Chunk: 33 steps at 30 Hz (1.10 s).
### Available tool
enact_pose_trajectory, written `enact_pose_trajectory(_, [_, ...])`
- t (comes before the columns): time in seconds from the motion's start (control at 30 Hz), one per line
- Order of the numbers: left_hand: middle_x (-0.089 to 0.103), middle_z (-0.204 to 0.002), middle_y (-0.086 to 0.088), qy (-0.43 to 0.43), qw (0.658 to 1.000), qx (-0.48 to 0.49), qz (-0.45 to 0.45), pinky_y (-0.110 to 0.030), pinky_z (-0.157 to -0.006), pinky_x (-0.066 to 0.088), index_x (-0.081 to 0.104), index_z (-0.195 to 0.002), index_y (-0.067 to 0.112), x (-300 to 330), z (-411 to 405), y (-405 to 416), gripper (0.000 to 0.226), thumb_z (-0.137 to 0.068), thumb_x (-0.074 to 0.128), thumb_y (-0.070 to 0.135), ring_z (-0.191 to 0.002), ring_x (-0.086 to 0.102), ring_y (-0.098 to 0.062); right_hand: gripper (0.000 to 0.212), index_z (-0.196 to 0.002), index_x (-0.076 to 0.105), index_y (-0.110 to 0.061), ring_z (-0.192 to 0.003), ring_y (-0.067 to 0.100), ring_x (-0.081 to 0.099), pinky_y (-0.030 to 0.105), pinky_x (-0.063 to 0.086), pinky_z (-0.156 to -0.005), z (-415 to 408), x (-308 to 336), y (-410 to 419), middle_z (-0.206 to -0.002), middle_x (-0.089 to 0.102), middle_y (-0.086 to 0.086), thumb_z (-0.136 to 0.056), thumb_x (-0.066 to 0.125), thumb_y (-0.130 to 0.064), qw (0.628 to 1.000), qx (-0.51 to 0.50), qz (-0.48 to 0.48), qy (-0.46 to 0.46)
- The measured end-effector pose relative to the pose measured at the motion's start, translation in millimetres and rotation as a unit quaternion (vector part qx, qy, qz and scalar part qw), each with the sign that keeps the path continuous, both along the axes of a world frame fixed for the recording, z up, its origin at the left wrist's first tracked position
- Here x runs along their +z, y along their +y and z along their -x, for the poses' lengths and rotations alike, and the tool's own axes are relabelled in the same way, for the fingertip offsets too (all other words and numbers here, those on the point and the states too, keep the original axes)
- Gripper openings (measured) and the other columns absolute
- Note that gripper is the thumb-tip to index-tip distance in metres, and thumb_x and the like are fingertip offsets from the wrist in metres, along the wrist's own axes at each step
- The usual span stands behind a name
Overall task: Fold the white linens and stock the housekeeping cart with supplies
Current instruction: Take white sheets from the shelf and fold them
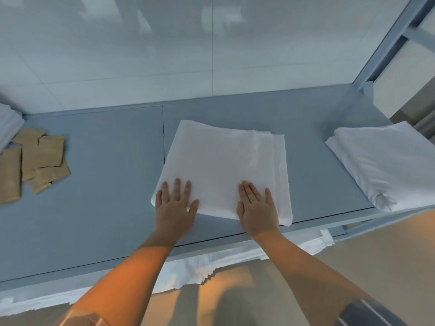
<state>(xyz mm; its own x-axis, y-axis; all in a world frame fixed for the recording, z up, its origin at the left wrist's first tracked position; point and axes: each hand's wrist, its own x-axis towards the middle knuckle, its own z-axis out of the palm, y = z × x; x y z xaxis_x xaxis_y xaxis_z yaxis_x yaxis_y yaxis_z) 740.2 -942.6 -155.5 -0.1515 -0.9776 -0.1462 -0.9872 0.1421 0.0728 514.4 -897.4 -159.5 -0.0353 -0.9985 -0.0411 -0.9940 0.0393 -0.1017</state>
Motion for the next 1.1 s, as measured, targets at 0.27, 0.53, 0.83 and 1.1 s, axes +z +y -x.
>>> enact_pose_trajectory(0.27, [-0.005,-0.160,-0.015,0.048,0.999,0.004,-0.014,-0.043,-0.119,-0.002,0.000,-0.153,0.021,4.2,30.7,49.7,0.065,-0.099,0.017,0.053,-0.146,-0.006,-0.036,0.055,-0.153,-0.002,-0.021,-0.148,0.012,-0.004,0.048,-0.010,-0.117,37.7,1.3,6.6,-0.161,-0.002,-0.008,-0.102,0.012,-0.035,0.993,-0.091,-0.045,0.052])
enact_pose_trajectory(0.53, [-0.022,-0.157,-0.010,0.045,0.997,0.006,-0.057,-0.034,-0.114,-0.016,-0.017,-0.149,0.009,5.4,43.3,78.4,0.075,-0.099,0.017,0.053,-0.145,-0.020,-0.027,0.054,-0.151,-0.012,-0.018,-0.147,0.017,-0.013,0.046,-0.007,-0.119,49.2,7.0,9.5,-0.160,-0.015,-0.005,-0.103,0.006,-0.034,0.981,-0.152,-0.109,0.042])
enact_pose_trajectory(0.83, [-0.010,-0.160,-0.004,0.102,0.983,0.008,-0.150,-0.031,-0.119,-0.002,-0.003,-0.152,0.010,39.6,40.3,70.6,0.068,-0.101,0.020,0.049,-0.147,-0.008,-0.019,0.053,-0.153,0.006,-0.012,-0.148,0.016,-0.001,0.036,0.000,-0.120,53.8,37.1,44.5,-0.162,-0.002,0.001,-0.105,0.015,-0.033,0.986,-0.105,-0.111,-0.064])
enact_pose_trajectory(1.1, [0.022,-0.158,-0.006,0.242,0.967,-0.029,-0.078,-0.032,-0.117,0.019,0.022,-0.151,0.011,71.7,88.9,93.0,0.059,-0.102,0.028,0.044,-0.145,0.017,-0.020,0.053,-0.150,0.027,-0.010,-0.144,0.018,0.023,0.029,0.019,-0.115,78.9,80.3,119.1,-0.157,0.025,0.004,-0.104,0.033,-0.034,0.947,-0.207,0.012,-0.247])
